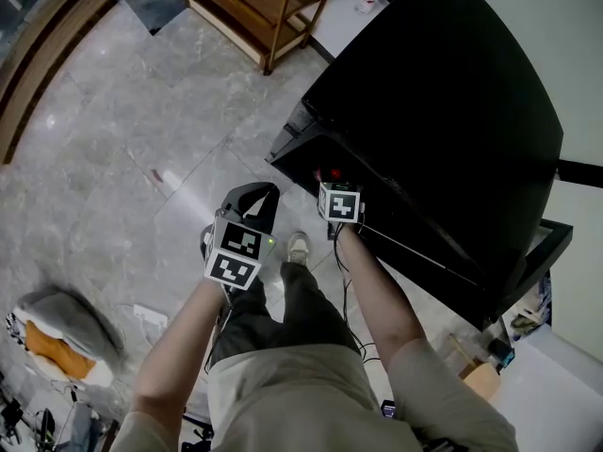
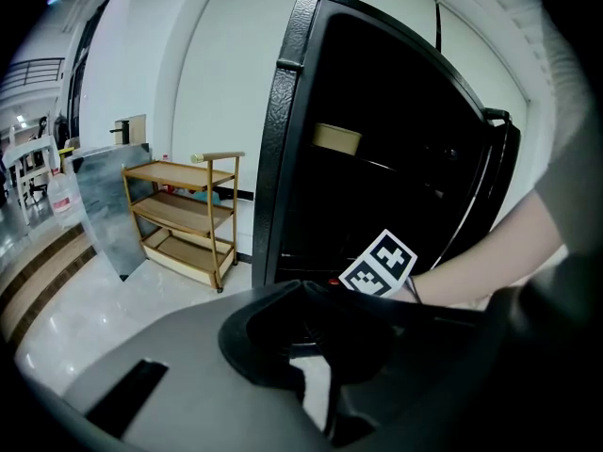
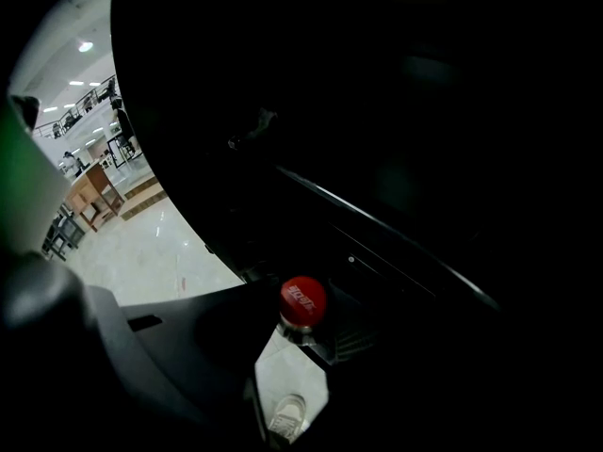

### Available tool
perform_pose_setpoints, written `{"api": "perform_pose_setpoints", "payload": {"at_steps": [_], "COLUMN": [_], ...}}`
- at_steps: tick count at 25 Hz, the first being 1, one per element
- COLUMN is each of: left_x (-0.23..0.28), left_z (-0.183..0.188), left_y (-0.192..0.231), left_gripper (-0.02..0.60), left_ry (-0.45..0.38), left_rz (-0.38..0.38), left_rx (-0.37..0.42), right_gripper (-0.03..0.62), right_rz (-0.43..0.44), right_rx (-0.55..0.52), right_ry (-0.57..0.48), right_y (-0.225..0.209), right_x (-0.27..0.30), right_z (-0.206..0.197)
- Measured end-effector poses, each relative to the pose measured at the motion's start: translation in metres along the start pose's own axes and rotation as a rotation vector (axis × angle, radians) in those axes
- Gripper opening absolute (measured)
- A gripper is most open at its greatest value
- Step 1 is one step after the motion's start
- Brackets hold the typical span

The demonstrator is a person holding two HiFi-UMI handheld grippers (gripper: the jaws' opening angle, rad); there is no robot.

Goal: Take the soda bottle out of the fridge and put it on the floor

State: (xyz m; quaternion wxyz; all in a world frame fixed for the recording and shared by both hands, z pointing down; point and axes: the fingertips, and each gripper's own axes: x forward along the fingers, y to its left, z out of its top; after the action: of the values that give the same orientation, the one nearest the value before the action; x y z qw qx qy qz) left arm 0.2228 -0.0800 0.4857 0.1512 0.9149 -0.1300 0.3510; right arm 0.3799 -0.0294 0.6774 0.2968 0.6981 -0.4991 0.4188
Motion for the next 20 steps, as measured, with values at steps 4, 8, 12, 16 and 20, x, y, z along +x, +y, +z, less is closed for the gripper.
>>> {"api": "perform_pose_setpoints", "payload": {"at_steps": [4,8,12,16,20], "left_x": [-0.008,-0.019,-0.036,-0.057,-0.080], "left_z": [0.000,0.001,0.006,0.014,0.019], "left_y": [0.000,0.003,0.003,0.002,0.002], "left_gripper": [0.007,0.008,0.008,0.007,0.007], "left_ry": [-0.001,-0.003,-0.002,-0.011,-0.032], "left_rz": [0.005,0.017,0.027,0.042,0.060], "left_rx": [-0.014,-0.026,-0.015,-0.016,-0.019], "right_gripper": [0.132,0.130,0.130,0.130,0.130], "right_rz": [-0.003,-0.007,0.008,0.043,0.068], "right_rx": [-0.046,-0.057,-0.094,-0.126,-0.147], "right_ry": [0.011,0.018,0.023,0.021,0.001], "right_y": [0.005,0.003,0.010,0.024,0.039], "right_x": [-0.009,-0.028,-0.057,-0.088,-0.121], "right_z": [-0.002,0.000,0.006,0.013,0.028]}}
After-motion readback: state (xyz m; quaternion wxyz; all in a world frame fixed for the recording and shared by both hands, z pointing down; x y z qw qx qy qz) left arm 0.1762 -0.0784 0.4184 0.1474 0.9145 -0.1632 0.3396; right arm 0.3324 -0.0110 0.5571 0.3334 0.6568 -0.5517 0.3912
